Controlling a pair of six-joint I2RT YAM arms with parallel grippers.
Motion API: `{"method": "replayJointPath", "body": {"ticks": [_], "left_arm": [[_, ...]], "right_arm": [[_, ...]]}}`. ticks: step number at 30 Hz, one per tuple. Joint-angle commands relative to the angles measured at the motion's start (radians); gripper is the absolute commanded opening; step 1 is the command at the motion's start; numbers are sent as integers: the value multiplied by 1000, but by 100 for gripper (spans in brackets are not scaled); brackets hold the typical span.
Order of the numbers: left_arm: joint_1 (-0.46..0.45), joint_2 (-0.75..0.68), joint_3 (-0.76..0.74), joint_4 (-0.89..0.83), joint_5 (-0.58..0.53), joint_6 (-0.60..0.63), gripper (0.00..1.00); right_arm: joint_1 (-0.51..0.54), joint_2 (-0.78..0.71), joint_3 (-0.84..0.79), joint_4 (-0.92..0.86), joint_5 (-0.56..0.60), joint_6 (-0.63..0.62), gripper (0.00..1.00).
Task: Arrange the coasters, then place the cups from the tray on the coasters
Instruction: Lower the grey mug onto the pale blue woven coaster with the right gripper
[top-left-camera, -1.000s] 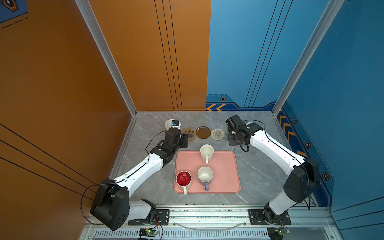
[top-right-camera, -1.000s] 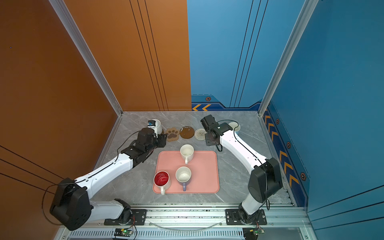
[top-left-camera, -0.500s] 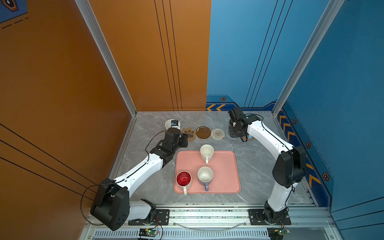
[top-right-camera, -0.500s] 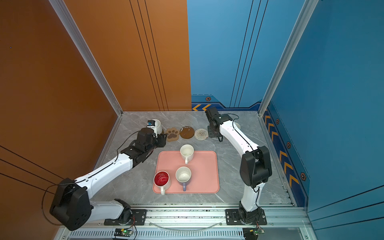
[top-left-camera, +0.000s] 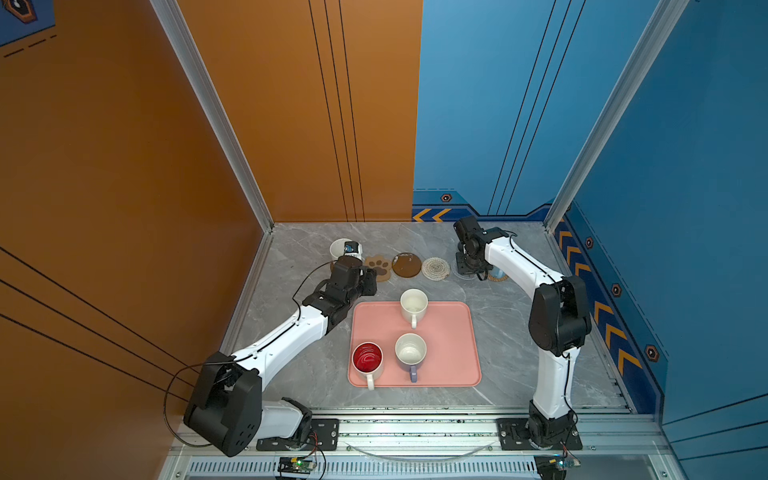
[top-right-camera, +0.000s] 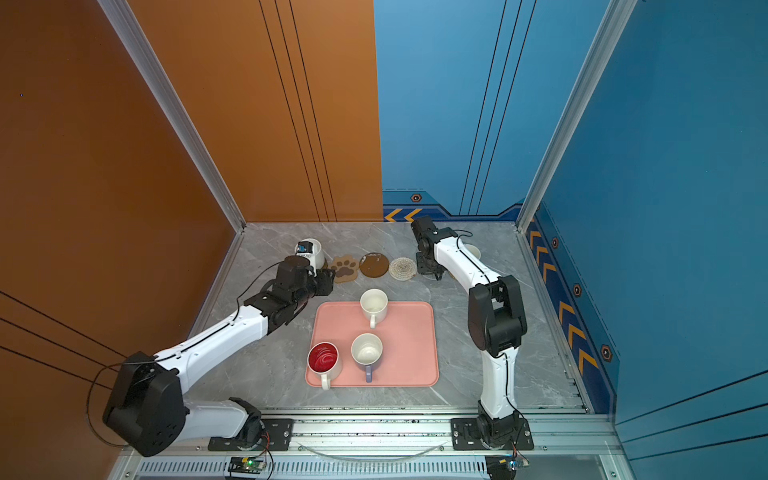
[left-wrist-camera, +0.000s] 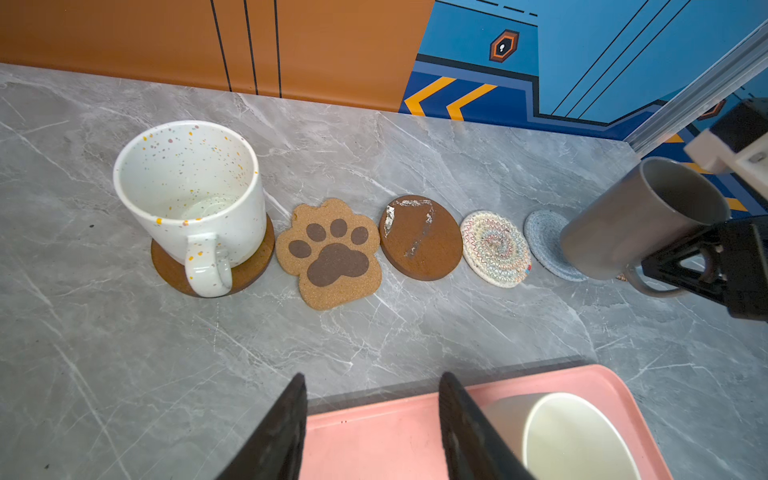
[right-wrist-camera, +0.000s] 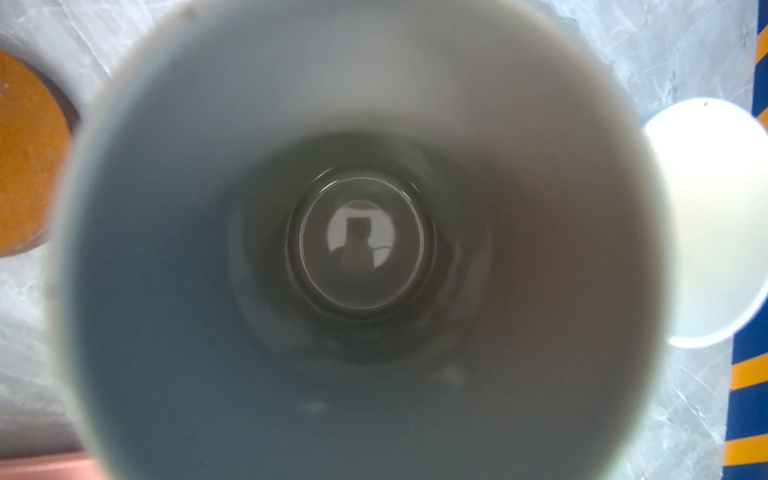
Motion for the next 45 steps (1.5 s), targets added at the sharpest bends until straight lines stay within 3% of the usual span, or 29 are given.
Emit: {"method": "replayJointPath", "body": {"ticks": [1,28,45], "left_arm": [[10,4,0,7,14,-7,52],[11,1,0,4,12,-6,52],[12,-4,0,-1,21,-6,52]], "right_arm": [[-18,0,62,88,10,15,0],[-38,102,103,101,12,27,0],[-36,71,25,107,1,54,0]]}}
